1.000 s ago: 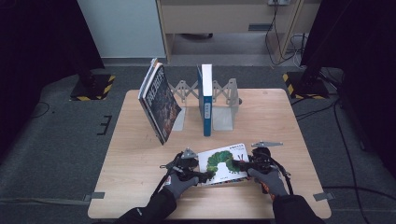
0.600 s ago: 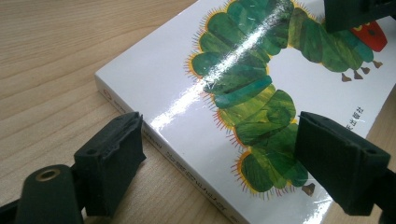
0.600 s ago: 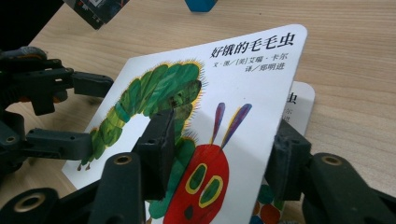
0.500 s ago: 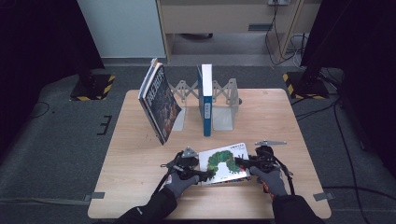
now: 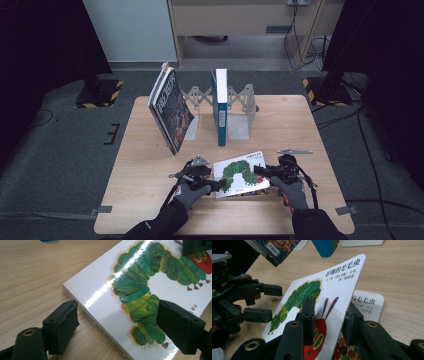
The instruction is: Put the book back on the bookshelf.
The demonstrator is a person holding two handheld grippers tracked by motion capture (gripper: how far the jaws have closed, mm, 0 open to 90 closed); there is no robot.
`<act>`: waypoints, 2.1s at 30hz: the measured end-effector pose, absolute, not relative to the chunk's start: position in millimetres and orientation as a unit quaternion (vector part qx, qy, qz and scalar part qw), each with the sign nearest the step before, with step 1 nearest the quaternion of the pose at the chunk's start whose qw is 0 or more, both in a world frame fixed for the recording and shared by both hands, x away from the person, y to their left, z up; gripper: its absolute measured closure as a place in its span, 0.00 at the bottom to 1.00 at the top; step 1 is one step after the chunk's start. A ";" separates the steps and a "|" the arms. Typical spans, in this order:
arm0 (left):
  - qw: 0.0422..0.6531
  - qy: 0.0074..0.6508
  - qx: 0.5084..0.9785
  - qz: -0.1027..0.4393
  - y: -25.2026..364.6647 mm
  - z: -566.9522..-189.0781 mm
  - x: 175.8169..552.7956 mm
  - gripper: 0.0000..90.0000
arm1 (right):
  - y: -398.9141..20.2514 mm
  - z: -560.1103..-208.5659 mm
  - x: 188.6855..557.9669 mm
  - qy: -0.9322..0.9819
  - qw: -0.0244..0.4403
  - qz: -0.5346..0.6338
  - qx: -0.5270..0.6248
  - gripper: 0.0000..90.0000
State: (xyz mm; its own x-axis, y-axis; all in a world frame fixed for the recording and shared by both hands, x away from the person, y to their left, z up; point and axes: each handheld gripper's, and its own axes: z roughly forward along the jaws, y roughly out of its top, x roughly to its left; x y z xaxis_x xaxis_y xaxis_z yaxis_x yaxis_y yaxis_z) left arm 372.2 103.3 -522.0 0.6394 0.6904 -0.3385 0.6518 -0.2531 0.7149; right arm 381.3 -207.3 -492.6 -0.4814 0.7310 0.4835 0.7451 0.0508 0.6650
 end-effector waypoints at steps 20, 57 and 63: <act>0.447 0.425 0.787 0.015 105.0 -521.4 373.2 0.18 | -211.0 -479.8 377.2 -0.724 0.007 -0.500 -0.475 0.85; 0.443 0.415 0.795 0.000 98.6 -526.7 371.7 0.16 | -221.7 -474.7 375.5 -0.727 -0.006 -0.496 -0.475 0.83; 0.438 0.414 0.798 -0.004 95.7 -529.3 371.8 0.16 | -221.1 -485.7 378.7 -0.752 -0.026 -0.437 -0.492 0.65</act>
